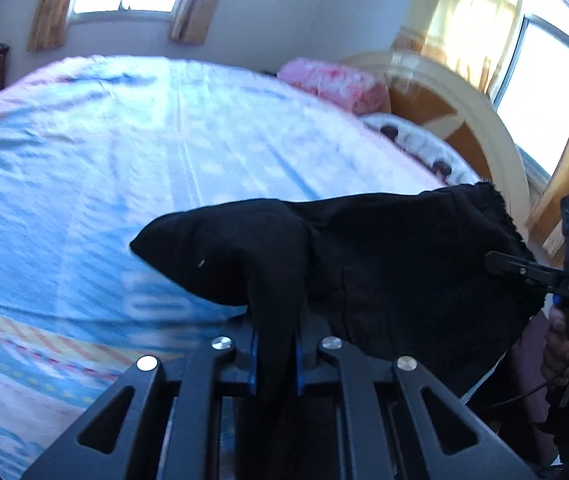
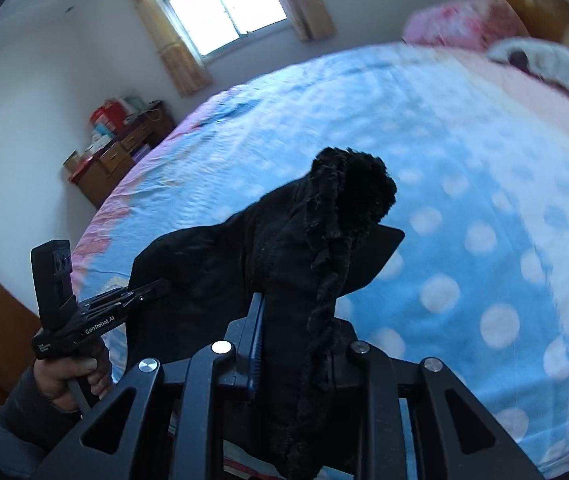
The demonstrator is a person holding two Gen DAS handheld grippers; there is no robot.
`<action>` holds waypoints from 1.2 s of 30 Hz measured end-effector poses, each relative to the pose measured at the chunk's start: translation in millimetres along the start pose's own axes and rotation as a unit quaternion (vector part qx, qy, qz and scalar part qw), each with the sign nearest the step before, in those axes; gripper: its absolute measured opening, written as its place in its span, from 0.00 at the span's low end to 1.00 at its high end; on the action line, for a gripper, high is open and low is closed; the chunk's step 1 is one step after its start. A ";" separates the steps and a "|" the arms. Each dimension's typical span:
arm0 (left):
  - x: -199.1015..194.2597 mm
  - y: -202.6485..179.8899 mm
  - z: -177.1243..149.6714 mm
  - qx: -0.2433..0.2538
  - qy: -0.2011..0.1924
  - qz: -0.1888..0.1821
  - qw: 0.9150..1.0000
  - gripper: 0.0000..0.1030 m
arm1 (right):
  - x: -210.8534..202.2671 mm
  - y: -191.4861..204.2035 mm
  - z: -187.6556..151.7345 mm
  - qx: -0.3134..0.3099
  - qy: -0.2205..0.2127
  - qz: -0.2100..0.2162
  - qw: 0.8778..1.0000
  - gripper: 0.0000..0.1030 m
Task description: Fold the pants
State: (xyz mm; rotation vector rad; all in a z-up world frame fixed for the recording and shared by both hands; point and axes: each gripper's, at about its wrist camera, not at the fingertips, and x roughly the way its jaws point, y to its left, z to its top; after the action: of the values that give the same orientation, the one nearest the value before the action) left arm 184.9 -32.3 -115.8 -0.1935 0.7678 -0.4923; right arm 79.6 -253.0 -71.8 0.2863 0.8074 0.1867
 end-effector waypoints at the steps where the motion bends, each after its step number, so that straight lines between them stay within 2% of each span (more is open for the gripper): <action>1: -9.2 5.5 4.0 -0.002 -0.013 0.004 1.000 0.13 | 1.7 9.4 10.6 -0.015 0.001 0.005 1.000 0.23; 4: -39.8 32.6 17.8 -0.017 -0.045 0.018 0.999 0.13 | 13.3 30.2 36.9 -0.044 0.004 0.023 0.999 0.23; 7: -69.4 60.9 29.0 -0.023 -0.074 0.050 0.996 0.13 | 38.7 61.2 68.9 -0.078 0.010 0.051 0.996 0.23; 14: -116.8 140.3 41.7 -0.047 -0.107 0.154 0.981 0.13 | 135.1 147.5 135.0 -0.137 0.044 0.122 0.982 0.23; 19: -119.9 179.2 39.2 -0.072 -0.107 0.200 0.971 0.13 | 211.5 198.5 157.9 -0.158 0.085 0.157 0.971 0.23; 23: -93.6 207.8 25.7 -0.085 -0.071 0.214 0.970 0.15 | 266.8 205.3 153.9 -0.158 0.123 0.148 0.969 0.23; 25: -81.1 220.4 20.5 -0.090 -0.055 0.238 0.966 0.21 | 290.2 197.7 150.0 -0.141 0.144 0.141 0.969 0.23; 26: -76.7 225.6 17.9 -0.093 -0.047 0.259 0.960 0.25 | 301.3 191.3 146.8 -0.133 0.156 0.136 0.969 0.23; 27: -72.8 229.8 14.4 -0.095 -0.041 0.278 0.955 0.43 | 309.7 185.3 144.1 -0.127 0.161 0.128 0.970 0.25; 28: -70.1 237.4 11.1 -0.100 -0.030 0.288 0.952 0.54 | 319.3 175.2 141.5 -0.110 0.168 0.124 0.972 0.29; 29: -67.7 242.8 6.8 -0.110 -0.025 0.303 0.946 0.69 | 326.2 166.5 141.1 -0.093 0.177 0.128 0.971 0.31; 30: -67.0 245.7 4.4 -0.111 -0.027 0.306 0.945 0.73 | 331.7 157.1 140.3 -0.074 0.185 0.134 0.971 0.37; 31: -67.3 248.1 2.0 -0.111 -0.025 0.306 0.945 0.74 | 336.1 150.3 140.9 -0.056 0.191 0.139 0.970 0.53; 32: -68.0 249.5 -0.4 -0.117 -0.024 0.308 0.944 0.77 | 339.6 143.4 141.4 -0.043 0.193 0.134 0.971 0.60; 33: -70.5 249.4 -2.3 -0.123 -0.026 0.310 0.942 0.82 | 338.9 139.3 140.1 -0.038 0.191 0.141 0.971 0.60; 36: -80.1 245.6 -2.3 -0.141 -0.027 0.314 0.938 0.83 | 327.0 135.5 142.2 -0.036 0.177 0.135 0.974 0.61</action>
State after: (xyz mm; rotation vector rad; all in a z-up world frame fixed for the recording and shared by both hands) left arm 221.3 220.9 -152.0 -0.2145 0.7958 0.2322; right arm 398.1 -61.6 -158.2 0.2975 1.1114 0.5334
